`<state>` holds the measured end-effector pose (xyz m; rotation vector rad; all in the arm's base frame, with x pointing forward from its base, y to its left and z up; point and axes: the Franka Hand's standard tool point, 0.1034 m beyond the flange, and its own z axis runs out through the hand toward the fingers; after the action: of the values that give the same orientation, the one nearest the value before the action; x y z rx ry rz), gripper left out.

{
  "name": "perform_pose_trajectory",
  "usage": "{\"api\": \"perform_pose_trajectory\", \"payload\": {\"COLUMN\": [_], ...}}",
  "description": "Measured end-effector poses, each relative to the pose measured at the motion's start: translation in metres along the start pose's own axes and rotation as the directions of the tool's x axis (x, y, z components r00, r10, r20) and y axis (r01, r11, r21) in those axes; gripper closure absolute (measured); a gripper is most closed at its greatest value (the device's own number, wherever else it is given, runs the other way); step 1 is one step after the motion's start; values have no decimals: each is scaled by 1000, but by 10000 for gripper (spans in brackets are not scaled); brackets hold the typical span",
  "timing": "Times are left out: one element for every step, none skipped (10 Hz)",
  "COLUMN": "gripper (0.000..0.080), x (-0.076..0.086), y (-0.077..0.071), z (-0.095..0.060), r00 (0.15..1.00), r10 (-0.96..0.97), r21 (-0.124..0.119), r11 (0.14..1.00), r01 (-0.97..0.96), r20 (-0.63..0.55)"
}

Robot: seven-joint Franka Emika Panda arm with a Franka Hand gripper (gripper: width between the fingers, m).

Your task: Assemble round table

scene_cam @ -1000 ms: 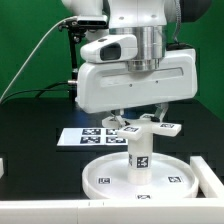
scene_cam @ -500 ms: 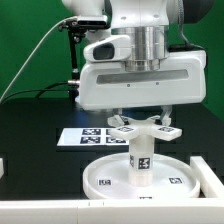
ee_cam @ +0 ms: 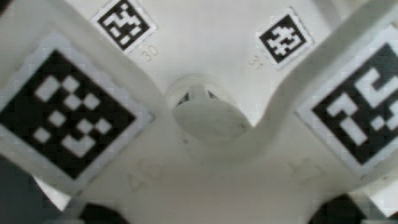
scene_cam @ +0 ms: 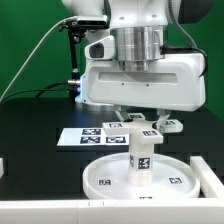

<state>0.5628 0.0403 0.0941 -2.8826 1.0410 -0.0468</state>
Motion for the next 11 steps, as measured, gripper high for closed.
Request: {"api": "perform_pose_trajectory", "payload": {"gripper": [351,351,351,351,351,351,351,351,279,279,177], "x": [0,1,2,2,2,2,2,1,2,1,2], "y": [0,0,1,1,0,0,0,0,1,0,0], "z": [0,-1,-1,-1,-1,-1,-1,-1,-1,-2,-6], "r00": [990,946,931,890,860,846,798,782,791,817,836], "r10": [139,323,365,454,510,533,602,623,612,577,548], "r21": [9,16,22,23,21,21,17,14,15,16,20], "r11": [990,946,930,890,860,845,798,782,790,817,836], "r01": [-139,-324,-366,-455,-511,-534,-603,-623,-612,-577,-548], "r20": [5,15,21,29,30,30,31,23,25,26,27]}}
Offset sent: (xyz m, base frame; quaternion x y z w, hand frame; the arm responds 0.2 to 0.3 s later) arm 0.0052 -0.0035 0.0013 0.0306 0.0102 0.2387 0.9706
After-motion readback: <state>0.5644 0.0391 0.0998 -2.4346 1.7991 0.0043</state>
